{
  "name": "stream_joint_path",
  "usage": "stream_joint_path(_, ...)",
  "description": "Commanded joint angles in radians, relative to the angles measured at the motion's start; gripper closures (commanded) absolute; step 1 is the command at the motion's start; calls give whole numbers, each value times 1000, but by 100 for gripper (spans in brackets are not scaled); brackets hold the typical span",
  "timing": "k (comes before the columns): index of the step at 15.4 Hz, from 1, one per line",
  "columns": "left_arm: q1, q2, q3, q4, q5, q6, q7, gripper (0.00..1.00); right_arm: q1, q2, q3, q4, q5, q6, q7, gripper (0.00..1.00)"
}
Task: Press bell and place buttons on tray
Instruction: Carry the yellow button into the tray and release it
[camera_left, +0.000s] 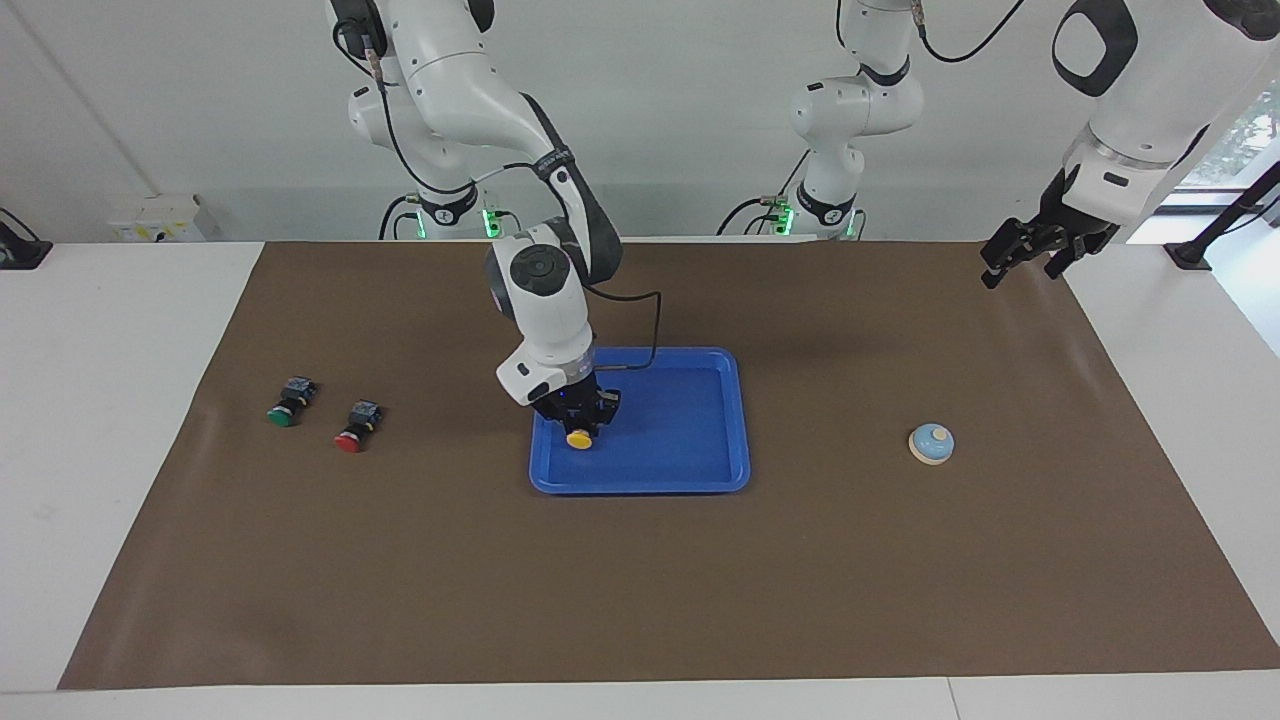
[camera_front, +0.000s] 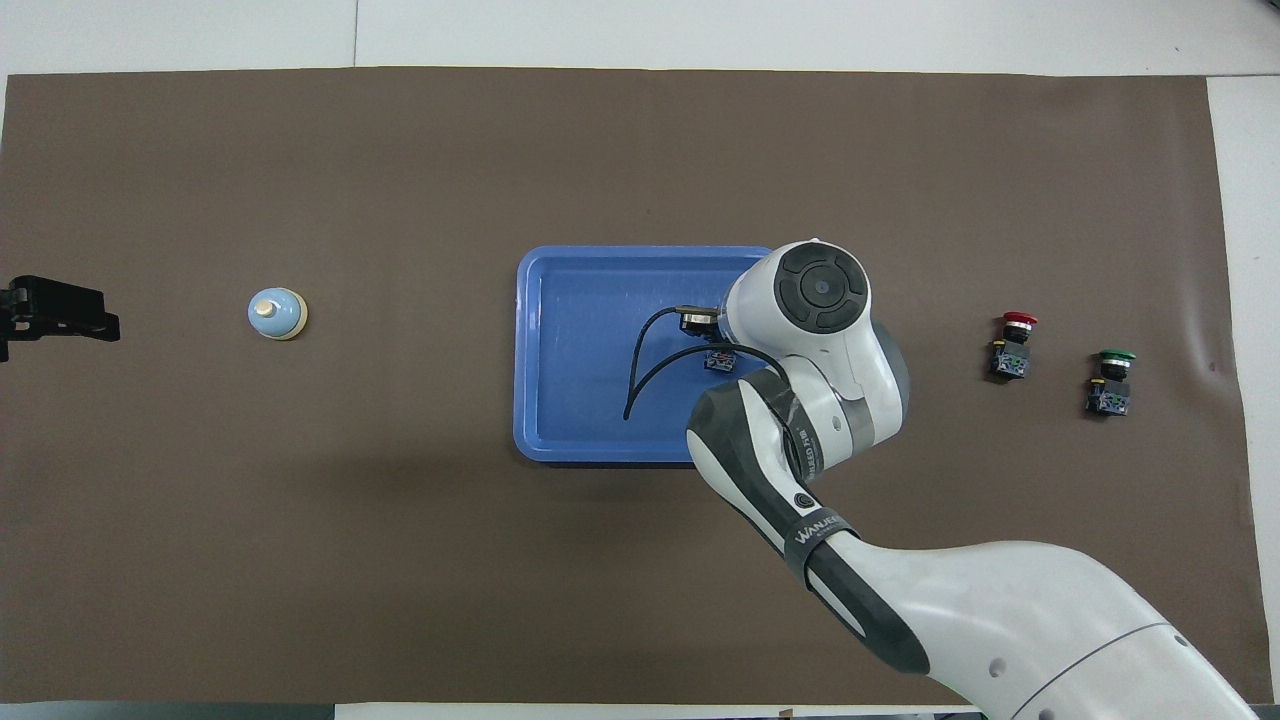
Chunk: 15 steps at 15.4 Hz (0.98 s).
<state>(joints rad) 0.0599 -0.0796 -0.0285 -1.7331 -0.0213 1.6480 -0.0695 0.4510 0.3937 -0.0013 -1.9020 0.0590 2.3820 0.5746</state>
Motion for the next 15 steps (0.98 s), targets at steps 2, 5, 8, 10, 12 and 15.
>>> stream_joint_path(2,-3,8,1,21,11,-20,2,0,-11,-12,4,-12,1,7,17,0)
stream_joint_path(5,-3,8,1,21,11,-20,2,0,-31,-38,-6,46,2,-100,42,0)
stream_joint_path(8,-3,8,1,21,11,-20,2,0,-89,-104,-6,80,12,-207,42,0)
stream_joint_path(10,-3,8,1,21,11,-20,2,0,-144,-148,-6,78,7,-282,28,0)
stream_joint_path(12,-3,8,1,21,11,-20,2,0,-220,-190,-6,75,-1,-345,-30,0)
stream_joint_path(15,-3,8,1,21,11,-20,2,0,-354,-223,-6,49,-1,-397,-273,0)
